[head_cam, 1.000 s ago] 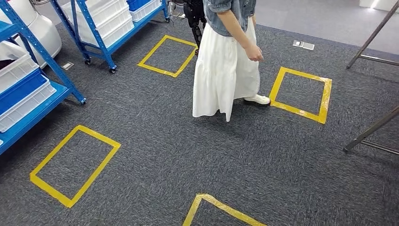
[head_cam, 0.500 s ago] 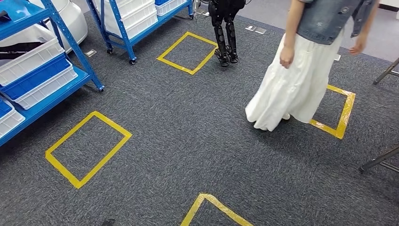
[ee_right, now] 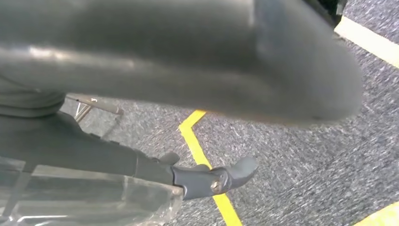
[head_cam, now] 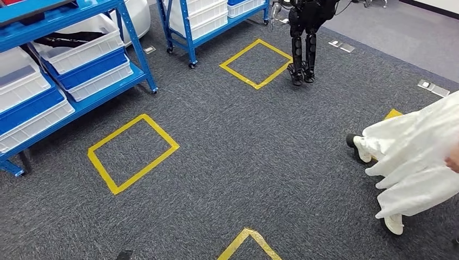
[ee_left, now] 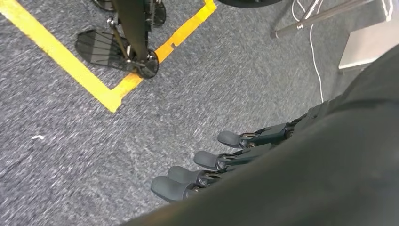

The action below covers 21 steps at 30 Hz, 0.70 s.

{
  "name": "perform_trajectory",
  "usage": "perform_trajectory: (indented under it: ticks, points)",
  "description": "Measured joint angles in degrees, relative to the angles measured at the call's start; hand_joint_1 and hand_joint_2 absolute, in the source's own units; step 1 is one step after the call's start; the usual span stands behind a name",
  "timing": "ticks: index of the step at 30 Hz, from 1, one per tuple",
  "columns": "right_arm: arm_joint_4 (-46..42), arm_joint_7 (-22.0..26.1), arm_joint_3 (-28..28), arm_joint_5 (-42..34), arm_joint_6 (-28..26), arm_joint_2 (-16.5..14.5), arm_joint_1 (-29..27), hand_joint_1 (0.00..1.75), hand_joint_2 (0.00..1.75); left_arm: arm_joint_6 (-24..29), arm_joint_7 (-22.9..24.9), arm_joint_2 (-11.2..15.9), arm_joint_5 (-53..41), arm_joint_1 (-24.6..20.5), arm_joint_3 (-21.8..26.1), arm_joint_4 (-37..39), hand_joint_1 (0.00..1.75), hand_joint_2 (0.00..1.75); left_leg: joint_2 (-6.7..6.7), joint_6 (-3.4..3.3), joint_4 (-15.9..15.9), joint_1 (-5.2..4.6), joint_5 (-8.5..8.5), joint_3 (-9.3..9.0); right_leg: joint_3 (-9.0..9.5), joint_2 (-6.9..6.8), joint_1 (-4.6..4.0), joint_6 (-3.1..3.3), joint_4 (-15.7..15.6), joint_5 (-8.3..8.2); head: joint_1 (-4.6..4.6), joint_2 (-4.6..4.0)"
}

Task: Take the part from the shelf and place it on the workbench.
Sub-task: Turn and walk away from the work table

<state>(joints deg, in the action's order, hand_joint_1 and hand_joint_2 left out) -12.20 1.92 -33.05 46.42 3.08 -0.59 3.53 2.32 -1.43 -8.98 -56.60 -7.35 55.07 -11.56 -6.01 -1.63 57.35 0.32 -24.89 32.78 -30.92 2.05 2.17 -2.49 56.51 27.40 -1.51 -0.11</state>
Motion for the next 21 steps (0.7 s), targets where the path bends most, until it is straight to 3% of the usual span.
perform_trajectory:
  ticks: [1,3,4,6,8,9,10,11,13,14,15,17,19,21]
  points:
    - [0.0,0.0,0.0,0.0,0.0,0.0,0.1,0.0,0.0,0.0,0.0,0.0,0.0,0.1,0.0,0.0,0.0,0.0,-0.27,0.33,0.0,0.15,0.01,0.13,0.1,-0.48,-0.07,0.65,0.0,-0.14,-0.06,0.0]
    - [0.0,0.0,0.0,0.1,0.0,0.0,0.1,0.0,0.0,0.0,0.0,0.0,-0.2,0.1,0.0,0.0,0.0,0.0,1.29,0.9,1.2,0.45,-0.64,0.71,0.29,-1.19,-0.04,1.56,-0.1,-0.38,-0.24,0.0]
    - [0.0,0.0,0.0,0.1,0.0,0.0,0.1,0.0,0.0,0.0,0.0,-0.1,-0.2,0.1,-0.1,0.0,0.0,0.0,2.72,1.14,3.2,0.53,-1.85,1.61,0.37,-1.65,0.0,1.98,-0.2,-0.43,-0.38,0.0]
    - [0.0,0.0,0.0,0.3,0.0,0.0,0.0,0.0,0.0,0.0,0.0,-0.1,-0.3,-0.1,-0.1,0.0,0.0,0.0,5.27,1.5,10.2,0.6,-5.58,4.93,0.47,-2.65,-0.35,2.58,-0.2,-0.27,-0.63,0.0]
    - [0.0,-0.1,0.0,0.4,0.0,0.0,-0.2,0.0,0.0,0.0,0.0,-0.1,-0.4,-0.1,-0.1,0.0,0.0,0.0,5.75,1.65,16.9,0.7,-7.92,8.38,0.54,-3.88,-0.71,2.88,-0.2,-0.05,-0.62,0.0]
    - [0.0,-0.1,0.0,0.4,0.0,0.0,-0.2,0.0,0.0,0.1,0.0,-0.1,-0.4,-0.1,-0.2,0.0,0.0,0.0,5.81,1.6,17.4,0.72,-7.51,8.82,0.61,-4.47,-0.84,2.99,-0.2,0.05,-0.63,0.0]
    - [0.0,-0.1,0.0,0.5,0.0,0.0,-0.2,0.0,0.0,0.1,0.0,-0.1,-0.4,0.0,-0.2,0.0,0.0,0.0,5.98,1.46,16.0,0.73,-6.16,8.19,0.73,-5.04,-0.95,3.07,-0.2,0.16,-0.65,0.0]
    - [0.0,-0.1,0.0,0.6,0.0,0.0,-0.2,0.0,0.0,0.1,-0.1,-0.1,-0.5,0.0,-0.2,0.0,0.0,0.0,6.61,1.15,12.1,0.65,-4.03,6.26,0.94,-5.58,-1.05,3.1,-0.2,0.3,-0.65,0.0]
    - [0.0,-0.1,0.0,0.9,0.0,-0.2,-0.2,0.0,0.0,0.2,-0.1,-0.1,-0.5,-0.1,-0.2,0.0,0.0,0.0,9.07,0.36,4.3,0.18,-1.11,2.25,1.33,-6.56,-1.4,2.92,-0.3,0.62,-0.58,0.0]
    - [0.0,-0.1,0.0,0.9,0.0,-0.2,-0.1,0.0,0.0,0.2,-0.2,-0.1,-0.5,-0.2,-0.2,0.0,0.0,0.0,9.89,-0.02,2.0,-0.13,-0.55,1.11,1.47,-7.07,-1.56,2.71,-0.3,0.78,-0.56,0.0]
    - [0.0,-0.1,0.0,1.0,0.0,-0.3,-0.1,0.0,0.0,0.3,-0.2,0.0,-0.5,-0.3,-0.3,0.0,0.0,0.0,10.13,-0.28,1.3,-0.41,-0.66,0.85,1.57,-7.58,-1.66,2.49,-0.4,0.9,-0.52,0.0]
    - [0.0,-0.1,0.0,1.1,0.0,-0.4,0.0,0.0,0.0,0.4,-0.3,0.0,-0.5,-0.4,-0.3,0.0,0.0,0.0,8.66,-0.83,0.6,-0.46,-0.38,0.7,1.87,-8.59,-1.84,1.92,-0.7,1.09,-0.53,0.0]
    - [0.0,-0.2,0.0,1.3,0.0,-0.4,0.2,0.0,0.0,0.5,-0.4,-0.1,-0.6,-0.3,-0.3,0.0,0.0,0.0,7.27,-1.47,-0.8,-0.2,0.43,-0.15,1.47,-7.09,-1.86,1.65,0.9,2.16,-0.4,0.0]
    - [0.0,-0.2,0.0,1.4,0.0,-0.3,0.1,0.0,0.0,0.6,-0.5,-0.1,-0.6,-0.5,-0.3,0.0,0.0,0.0,5.99,-1.9,-1.5,-0.05,0.97,-0.6,-1.2,-3.93,-1.57,2.0,6.7,4.81,-0.16,0.0]
